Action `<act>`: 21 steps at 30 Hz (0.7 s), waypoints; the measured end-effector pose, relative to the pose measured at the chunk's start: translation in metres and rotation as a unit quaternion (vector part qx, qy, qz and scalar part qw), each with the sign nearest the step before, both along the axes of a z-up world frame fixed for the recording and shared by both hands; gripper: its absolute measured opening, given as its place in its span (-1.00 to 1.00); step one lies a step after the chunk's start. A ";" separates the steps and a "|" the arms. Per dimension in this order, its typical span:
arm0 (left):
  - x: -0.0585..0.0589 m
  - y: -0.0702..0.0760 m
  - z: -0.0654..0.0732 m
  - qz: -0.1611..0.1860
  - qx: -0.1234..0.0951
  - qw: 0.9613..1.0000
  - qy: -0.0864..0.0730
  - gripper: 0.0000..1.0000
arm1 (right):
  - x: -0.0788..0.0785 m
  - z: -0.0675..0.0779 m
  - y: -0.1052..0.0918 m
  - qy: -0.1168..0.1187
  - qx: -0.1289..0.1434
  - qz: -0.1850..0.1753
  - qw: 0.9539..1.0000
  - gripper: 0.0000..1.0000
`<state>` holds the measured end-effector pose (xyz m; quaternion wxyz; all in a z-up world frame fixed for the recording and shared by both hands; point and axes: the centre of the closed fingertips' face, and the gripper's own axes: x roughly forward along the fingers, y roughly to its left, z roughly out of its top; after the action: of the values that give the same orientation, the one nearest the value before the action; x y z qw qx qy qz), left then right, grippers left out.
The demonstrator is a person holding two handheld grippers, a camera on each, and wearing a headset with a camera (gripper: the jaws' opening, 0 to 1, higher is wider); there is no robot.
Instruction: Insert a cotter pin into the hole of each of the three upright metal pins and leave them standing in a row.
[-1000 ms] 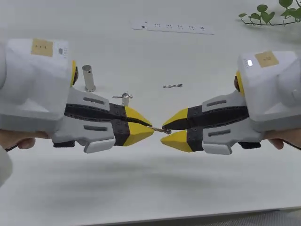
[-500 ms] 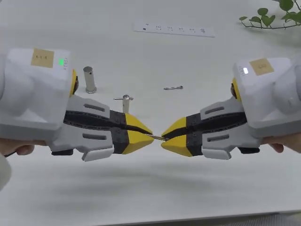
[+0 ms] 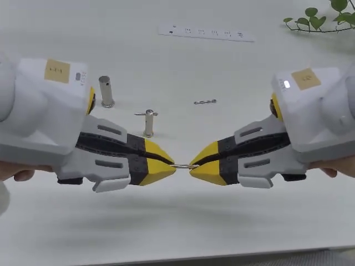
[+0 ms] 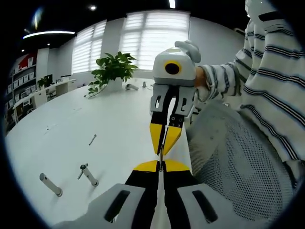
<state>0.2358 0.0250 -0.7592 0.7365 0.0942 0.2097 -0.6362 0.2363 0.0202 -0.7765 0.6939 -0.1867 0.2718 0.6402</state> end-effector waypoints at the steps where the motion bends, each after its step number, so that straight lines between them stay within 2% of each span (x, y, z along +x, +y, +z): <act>1: 0.000 0.000 0.000 -0.001 0.001 1.000 0.000 -0.99 | -0.001 0.000 0.000 0.001 -0.001 0.002 1.000 -0.90; 7: 0.000 0.007 -0.007 -0.006 0.010 1.000 0.001 -0.98 | -0.002 -0.001 0.001 -0.002 -0.006 0.010 1.000 -0.91; 9: -0.001 0.011 -0.012 -0.004 0.026 1.000 0.011 -0.98 | -0.002 0.000 0.003 0.000 -0.003 0.011 1.000 -0.91; 10: -0.002 0.011 -0.013 -0.002 0.026 0.999 0.020 -0.98 | -0.002 0.000 0.003 0.002 -0.004 0.011 1.000 -0.91; 15: 0.002 0.015 -0.013 0.004 0.026 1.000 0.013 -0.97 | -0.002 -0.002 0.005 0.004 -0.005 0.010 1.000 -0.92; 17: 0.005 0.018 -0.012 0.009 0.025 1.000 0.004 -0.96 | -0.002 -0.002 0.006 0.003 -0.003 0.008 1.000 -0.92; 21: 0.010 0.025 -0.014 0.019 0.025 0.999 0.006 -0.84 | 0.002 -0.003 0.008 0.001 0.001 -0.001 1.000 -0.92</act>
<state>0.2462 0.0500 -0.7731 0.7449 0.1048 0.2316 -0.6168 0.2384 0.0281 -0.7791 0.6946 -0.1849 0.2721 0.6398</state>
